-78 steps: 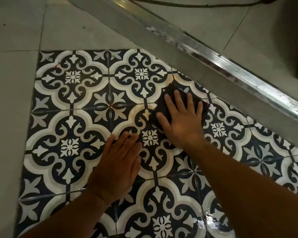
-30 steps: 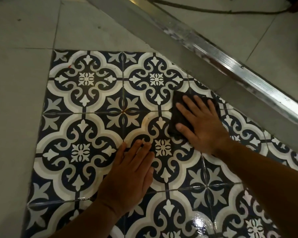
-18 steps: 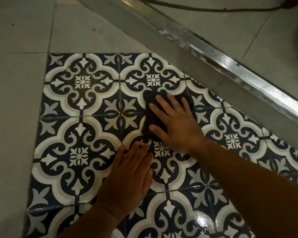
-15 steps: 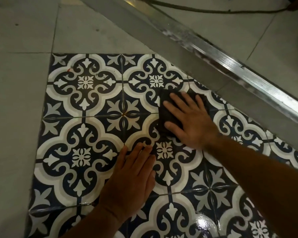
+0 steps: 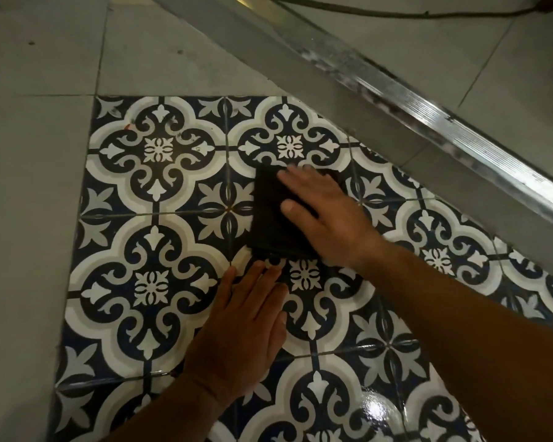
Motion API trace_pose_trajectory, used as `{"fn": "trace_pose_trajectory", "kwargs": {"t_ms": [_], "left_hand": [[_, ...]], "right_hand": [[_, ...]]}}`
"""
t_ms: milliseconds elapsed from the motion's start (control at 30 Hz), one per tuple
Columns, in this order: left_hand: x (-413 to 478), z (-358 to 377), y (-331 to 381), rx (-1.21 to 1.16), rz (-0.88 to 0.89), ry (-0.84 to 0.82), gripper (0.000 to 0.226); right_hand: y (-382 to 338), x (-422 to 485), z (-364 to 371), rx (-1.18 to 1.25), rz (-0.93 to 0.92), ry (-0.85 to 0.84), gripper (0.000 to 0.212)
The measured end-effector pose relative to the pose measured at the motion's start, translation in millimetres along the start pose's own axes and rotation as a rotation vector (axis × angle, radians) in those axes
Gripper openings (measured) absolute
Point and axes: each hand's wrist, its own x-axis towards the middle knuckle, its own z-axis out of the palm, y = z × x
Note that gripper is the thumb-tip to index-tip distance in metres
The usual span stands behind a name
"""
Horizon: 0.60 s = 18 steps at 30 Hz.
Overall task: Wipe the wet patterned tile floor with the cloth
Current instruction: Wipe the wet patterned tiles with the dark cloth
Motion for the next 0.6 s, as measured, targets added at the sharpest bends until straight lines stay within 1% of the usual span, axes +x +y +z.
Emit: {"fn": "trace_pose_trajectory", "kwargs": {"t_ms": [67, 100, 133, 200, 267, 367, 533, 600], "left_hand": [[-1.2, 0.2, -0.1, 0.004, 0.001, 0.003, 0.039], [-1.7, -0.2, 0.2, 0.009, -0.003, 0.003, 0.040], [-1.4, -0.5, 0.5, 0.016, -0.005, 0.005, 0.041], [-0.7, -1.7, 2.0, 0.020, -0.009, 0.008, 0.041], [0.0, -2.0, 2.5, 0.007, -0.016, 0.010, 0.041], [-1.3, -0.1, 1.1, -0.015, -0.011, 0.022, 0.040], [-1.3, 0.1, 2.6, -0.028, 0.012, 0.037, 0.042], [1.2, -4.3, 3.8, -0.071, 0.020, 0.076, 0.042]], "right_hand": [[3.2, -21.5, -9.9, 0.108, 0.085, 0.203, 0.052], [6.5, -34.9, -10.8, 0.110, 0.144, 0.268, 0.049], [10.8, -49.5, -8.8, 0.088, 0.217, 0.300, 0.046], [19.7, -77.1, 1.3, 0.013, 0.338, 0.322, 0.045], [22.6, -93.2, 13.3, -0.025, 0.386, 0.357, 0.045], [18.7, -99.3, 25.9, -0.090, 0.379, 0.379, 0.047], [22.8, -99.7, 29.1, -0.225, 0.398, 0.339, 0.050], [25.4, -100.8, 29.3, -0.244, 0.400, 0.322, 0.053]]}}
